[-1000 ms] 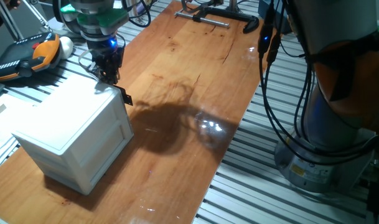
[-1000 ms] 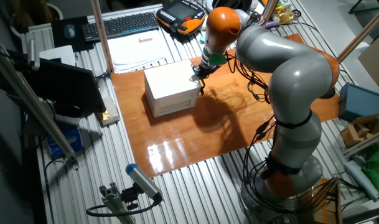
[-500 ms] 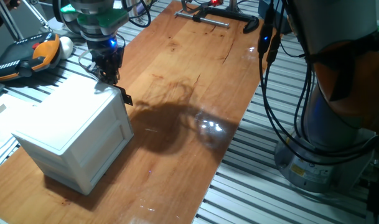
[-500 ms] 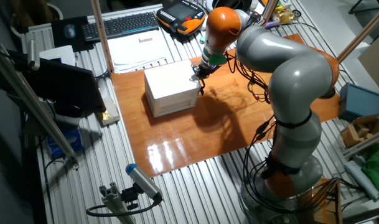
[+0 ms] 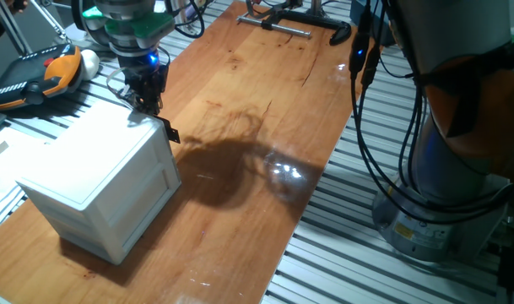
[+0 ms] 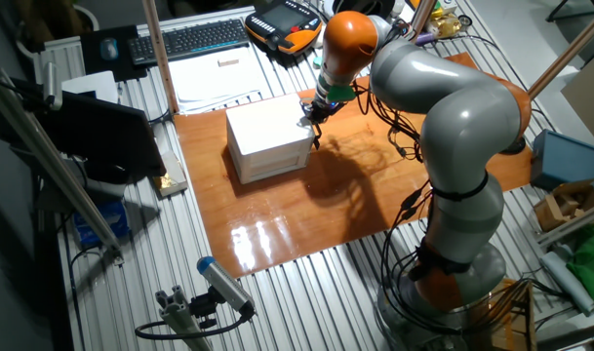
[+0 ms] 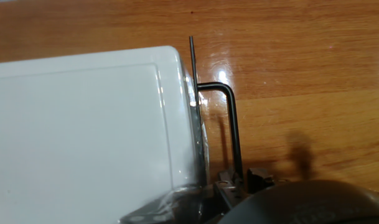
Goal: Grasp the handle and open the drawer
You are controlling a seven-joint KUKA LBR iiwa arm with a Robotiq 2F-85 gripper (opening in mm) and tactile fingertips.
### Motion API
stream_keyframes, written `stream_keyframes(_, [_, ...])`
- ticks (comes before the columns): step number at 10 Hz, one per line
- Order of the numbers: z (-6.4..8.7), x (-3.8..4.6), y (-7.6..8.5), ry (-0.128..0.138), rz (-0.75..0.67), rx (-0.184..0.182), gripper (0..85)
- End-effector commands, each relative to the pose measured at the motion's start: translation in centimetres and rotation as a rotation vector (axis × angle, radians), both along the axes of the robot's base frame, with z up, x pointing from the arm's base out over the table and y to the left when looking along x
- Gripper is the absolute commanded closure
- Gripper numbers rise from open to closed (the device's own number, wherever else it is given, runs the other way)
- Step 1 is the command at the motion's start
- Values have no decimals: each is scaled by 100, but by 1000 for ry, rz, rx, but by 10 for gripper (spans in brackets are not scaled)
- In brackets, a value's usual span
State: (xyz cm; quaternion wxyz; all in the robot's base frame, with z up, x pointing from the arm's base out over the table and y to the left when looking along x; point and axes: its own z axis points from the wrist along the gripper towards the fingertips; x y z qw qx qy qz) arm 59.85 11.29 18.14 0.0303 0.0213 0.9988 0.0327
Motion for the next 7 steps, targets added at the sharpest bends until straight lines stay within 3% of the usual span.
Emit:
stream_keyframes(1, [-6, 0, -1, 0, 0, 0, 643])
stream_keyframes(7, [-35, 7, -1, -4, 3, -3, 653])
